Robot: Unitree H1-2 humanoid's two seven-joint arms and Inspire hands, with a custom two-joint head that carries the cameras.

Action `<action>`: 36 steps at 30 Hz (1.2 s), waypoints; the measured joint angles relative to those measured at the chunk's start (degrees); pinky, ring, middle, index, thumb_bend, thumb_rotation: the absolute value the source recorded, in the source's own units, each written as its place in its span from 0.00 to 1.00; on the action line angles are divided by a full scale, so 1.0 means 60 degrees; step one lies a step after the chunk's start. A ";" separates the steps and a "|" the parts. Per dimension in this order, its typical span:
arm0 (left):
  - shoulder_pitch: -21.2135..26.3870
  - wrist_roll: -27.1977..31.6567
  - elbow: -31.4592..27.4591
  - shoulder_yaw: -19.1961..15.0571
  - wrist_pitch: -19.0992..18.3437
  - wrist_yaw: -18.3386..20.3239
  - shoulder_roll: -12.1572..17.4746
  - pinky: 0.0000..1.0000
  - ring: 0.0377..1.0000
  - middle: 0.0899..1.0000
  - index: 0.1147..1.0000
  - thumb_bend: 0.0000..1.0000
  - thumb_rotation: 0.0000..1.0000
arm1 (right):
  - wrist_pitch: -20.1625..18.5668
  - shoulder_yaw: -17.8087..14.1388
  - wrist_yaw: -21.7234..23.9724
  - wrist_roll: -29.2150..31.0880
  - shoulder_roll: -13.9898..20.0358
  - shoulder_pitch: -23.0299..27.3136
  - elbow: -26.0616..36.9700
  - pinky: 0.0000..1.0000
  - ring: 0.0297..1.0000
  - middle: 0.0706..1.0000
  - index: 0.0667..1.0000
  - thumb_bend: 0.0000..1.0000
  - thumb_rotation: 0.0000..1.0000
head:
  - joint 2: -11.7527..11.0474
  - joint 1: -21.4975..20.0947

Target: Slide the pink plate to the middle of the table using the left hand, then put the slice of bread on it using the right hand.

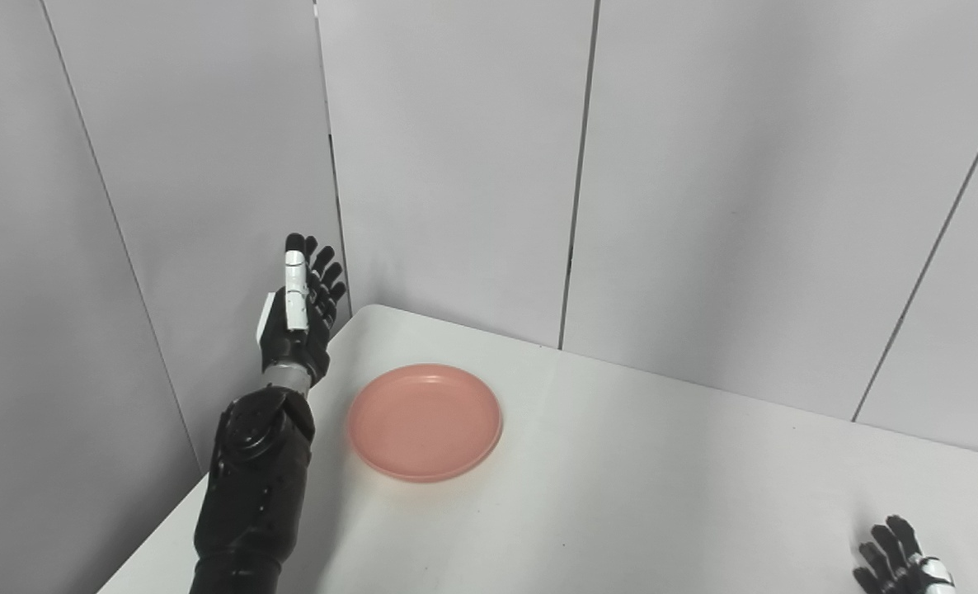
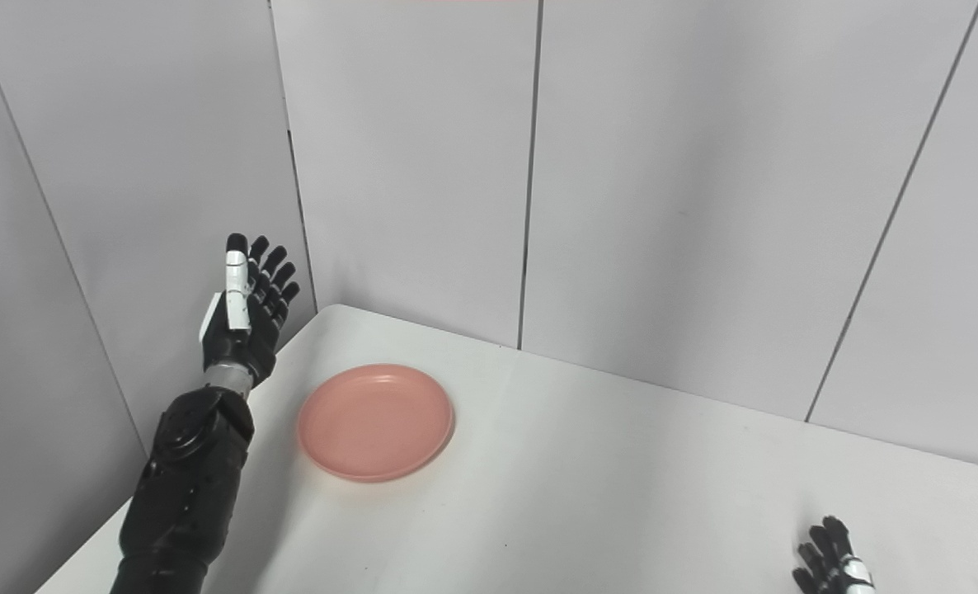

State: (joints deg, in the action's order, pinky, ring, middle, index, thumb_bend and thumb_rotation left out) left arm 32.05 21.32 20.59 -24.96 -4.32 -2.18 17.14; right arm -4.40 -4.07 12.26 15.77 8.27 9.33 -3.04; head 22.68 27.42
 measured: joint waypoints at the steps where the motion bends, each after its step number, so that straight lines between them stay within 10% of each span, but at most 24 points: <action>1: 0.0003 0.0004 0.0145 -0.0018 0.0087 0.0009 0.0000 0.99 0.98 0.98 1.00 0.82 0.94 | 0.0000 0.0001 0.0000 0.0000 0.0001 -0.0003 0.0006 1.00 1.00 1.00 1.00 0.44 1.00 | 0.0000 0.0000; 36: -0.0224 0.0210 0.1616 -0.0199 0.0778 0.0120 -0.0357 1.00 0.99 0.99 1.00 0.82 0.92 | -0.0266 0.0095 -0.0006 0.0157 0.0088 -0.0098 0.0242 1.00 1.00 1.00 1.00 0.29 1.00 | 0.0088 0.0103</action>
State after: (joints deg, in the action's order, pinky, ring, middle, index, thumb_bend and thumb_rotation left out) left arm 30.71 22.58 30.29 -26.16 0.35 -1.45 15.00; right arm -6.00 -3.50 12.23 16.71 8.80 8.74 -1.59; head 23.20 28.04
